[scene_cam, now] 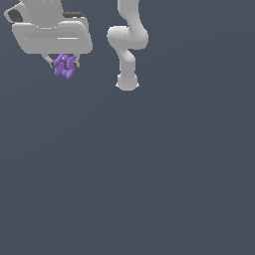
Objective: Pick up the object and move it to a goal position.
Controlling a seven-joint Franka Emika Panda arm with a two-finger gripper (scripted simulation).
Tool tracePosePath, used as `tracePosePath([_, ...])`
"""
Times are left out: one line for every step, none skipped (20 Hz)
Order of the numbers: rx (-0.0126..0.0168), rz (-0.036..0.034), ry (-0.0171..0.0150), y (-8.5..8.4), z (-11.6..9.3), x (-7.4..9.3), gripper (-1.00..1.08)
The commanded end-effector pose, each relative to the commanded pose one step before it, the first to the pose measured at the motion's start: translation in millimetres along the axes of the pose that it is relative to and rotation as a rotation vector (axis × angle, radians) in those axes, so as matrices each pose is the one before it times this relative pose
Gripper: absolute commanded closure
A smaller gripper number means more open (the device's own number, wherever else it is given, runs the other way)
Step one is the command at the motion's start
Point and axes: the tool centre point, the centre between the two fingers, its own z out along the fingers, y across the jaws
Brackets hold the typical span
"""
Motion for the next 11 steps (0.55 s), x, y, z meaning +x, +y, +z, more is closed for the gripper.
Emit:
tracePosePath([0.00004, -0.00064, -0.00157, 4.87, -15.62, -8.67, 1.08])
tracePosePath([0.00000, 0.00000, 0.00000, 1.77, -5.00, -2.52, 1.08])
tracePosePath([0.00000, 0.00000, 0.00000, 1.61, -4.44, -2.20, 1.08])
tracePosePath([-0.00046, -0.00008, -0.00013, 1.20, -3.94, -1.82, 1.08])
tracePosePath([0.00000, 0.00000, 0.00000, 1.27, -3.36, -1.60, 1.08])
tracePosePath([0.00000, 0.00000, 0.00000, 1.09, -2.83, -1.32, 1.08])
tracePosePath([-0.00045, -0.00013, -0.00012, 0.64, -2.35, -0.97, 1.08])
tracePosePath([0.00000, 0.00000, 0.00000, 0.71, -1.79, -0.80, 1.08])
tracePosePath([0.00000, 0.00000, 0.00000, 0.51, -1.27, -0.56, 1.08])
tracePosePath([0.00000, 0.00000, 0.00000, 0.31, -0.76, -0.33, 1.08])
tracePosePath([0.00000, 0.00000, 0.00000, 0.10, -0.25, -0.11, 1.08])
